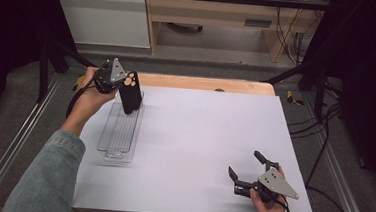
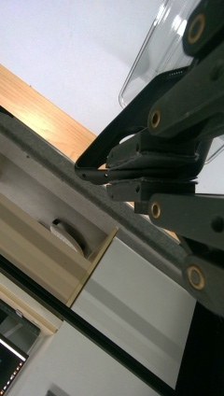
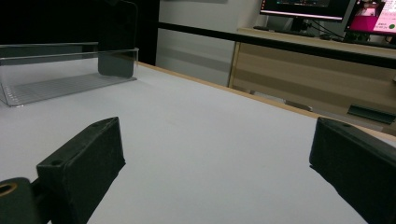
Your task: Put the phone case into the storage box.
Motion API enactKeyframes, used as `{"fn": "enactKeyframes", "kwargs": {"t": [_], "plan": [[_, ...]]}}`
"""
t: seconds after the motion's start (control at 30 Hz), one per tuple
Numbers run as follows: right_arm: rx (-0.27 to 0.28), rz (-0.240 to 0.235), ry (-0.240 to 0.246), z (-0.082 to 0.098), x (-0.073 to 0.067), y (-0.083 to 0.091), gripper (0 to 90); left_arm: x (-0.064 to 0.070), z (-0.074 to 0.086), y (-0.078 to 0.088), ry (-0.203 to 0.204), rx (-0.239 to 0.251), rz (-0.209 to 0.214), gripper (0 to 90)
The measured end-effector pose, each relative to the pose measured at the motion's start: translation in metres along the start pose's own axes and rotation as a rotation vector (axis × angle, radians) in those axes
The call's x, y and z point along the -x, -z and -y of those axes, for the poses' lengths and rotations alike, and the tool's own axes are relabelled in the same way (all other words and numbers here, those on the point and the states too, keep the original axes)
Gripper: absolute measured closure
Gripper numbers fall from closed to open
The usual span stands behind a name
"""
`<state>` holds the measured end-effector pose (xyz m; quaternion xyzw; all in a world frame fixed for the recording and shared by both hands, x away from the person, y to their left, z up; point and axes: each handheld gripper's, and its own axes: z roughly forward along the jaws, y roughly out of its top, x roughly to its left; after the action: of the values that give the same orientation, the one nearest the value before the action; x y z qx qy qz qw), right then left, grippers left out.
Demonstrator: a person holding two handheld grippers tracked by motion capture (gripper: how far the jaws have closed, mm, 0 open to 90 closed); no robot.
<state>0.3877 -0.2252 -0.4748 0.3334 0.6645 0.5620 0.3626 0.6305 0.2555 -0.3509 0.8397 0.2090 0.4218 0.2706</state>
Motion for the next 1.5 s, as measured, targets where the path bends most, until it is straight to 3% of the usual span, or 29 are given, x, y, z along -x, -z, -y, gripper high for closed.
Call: {"fn": "enactKeyframes", "kwargs": {"t": [0.6, 1.0, 1.5], "plan": [[-0.003, -0.001, -0.005, 0.001, 0.0, 0.0, 3.3, -0.002, 0.002, -0.009, -0.011, -0.03, -0.041, 77.0], [-0.003, -0.003, -0.006, 0.001, 0.0, 0.0, 3.3, -0.005, 0.002, -0.009, 0.039, -0.018, -0.091, 58.8], [-0.004, -0.005, 0.0, 0.001, -0.001, 0.0, 3.3, 0.0, 0.002, -0.007, 0.097, -0.011, -0.091, 46.6]]}}
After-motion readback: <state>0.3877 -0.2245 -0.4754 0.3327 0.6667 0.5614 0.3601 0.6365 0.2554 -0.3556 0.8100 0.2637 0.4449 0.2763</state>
